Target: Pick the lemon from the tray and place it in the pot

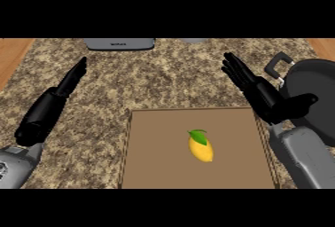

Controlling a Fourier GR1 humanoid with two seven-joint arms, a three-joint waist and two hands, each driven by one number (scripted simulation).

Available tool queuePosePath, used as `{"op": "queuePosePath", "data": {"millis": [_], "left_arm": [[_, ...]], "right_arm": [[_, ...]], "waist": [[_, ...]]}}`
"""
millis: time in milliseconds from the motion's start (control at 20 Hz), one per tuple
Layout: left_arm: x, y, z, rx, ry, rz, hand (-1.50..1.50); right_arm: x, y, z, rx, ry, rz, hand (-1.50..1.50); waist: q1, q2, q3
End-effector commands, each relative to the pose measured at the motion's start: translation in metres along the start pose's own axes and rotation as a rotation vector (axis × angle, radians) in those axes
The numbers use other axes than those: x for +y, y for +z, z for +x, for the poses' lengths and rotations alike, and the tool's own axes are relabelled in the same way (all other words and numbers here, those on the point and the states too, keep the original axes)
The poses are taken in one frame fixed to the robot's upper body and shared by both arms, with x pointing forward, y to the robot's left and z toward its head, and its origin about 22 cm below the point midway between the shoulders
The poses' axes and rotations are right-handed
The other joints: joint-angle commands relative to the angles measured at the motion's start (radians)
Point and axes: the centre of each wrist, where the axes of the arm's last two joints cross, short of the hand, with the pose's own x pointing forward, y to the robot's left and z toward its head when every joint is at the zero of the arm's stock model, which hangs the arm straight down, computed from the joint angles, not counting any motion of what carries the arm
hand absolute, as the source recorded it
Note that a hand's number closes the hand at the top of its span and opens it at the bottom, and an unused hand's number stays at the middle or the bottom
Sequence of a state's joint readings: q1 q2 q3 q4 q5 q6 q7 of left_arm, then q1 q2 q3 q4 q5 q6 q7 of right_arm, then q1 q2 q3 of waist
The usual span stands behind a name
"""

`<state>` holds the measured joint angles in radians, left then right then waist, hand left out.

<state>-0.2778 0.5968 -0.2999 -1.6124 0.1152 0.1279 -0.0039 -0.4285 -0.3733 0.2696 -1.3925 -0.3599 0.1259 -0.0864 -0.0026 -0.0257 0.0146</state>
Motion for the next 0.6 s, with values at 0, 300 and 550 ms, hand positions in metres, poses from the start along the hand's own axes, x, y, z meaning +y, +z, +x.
{"op": "queuePosePath", "data": {"millis": [0, 300, 550], "left_arm": [[-0.006, 0.003, -0.013, 0.026, 0.032, 0.083, 0.0], [-0.036, 0.033, -0.041, 0.199, 0.322, 0.309, 0.0], [-0.073, 0.049, -0.05, 0.161, 0.412, 0.35, 0.0]], "right_arm": [[-0.003, 0.015, 0.016, -0.165, 0.028, 0.015, 1.5], [-0.1, 0.037, 0.102, -0.414, 0.601, -0.188, 1.5], [-0.037, 0.09, 0.007, -0.626, 0.36, -0.278, -1.5]], "waist": [[-0.008, 0.023, -0.015], [-0.066, 0.003, -0.028], [-0.021, 0.023, -0.014]]}}
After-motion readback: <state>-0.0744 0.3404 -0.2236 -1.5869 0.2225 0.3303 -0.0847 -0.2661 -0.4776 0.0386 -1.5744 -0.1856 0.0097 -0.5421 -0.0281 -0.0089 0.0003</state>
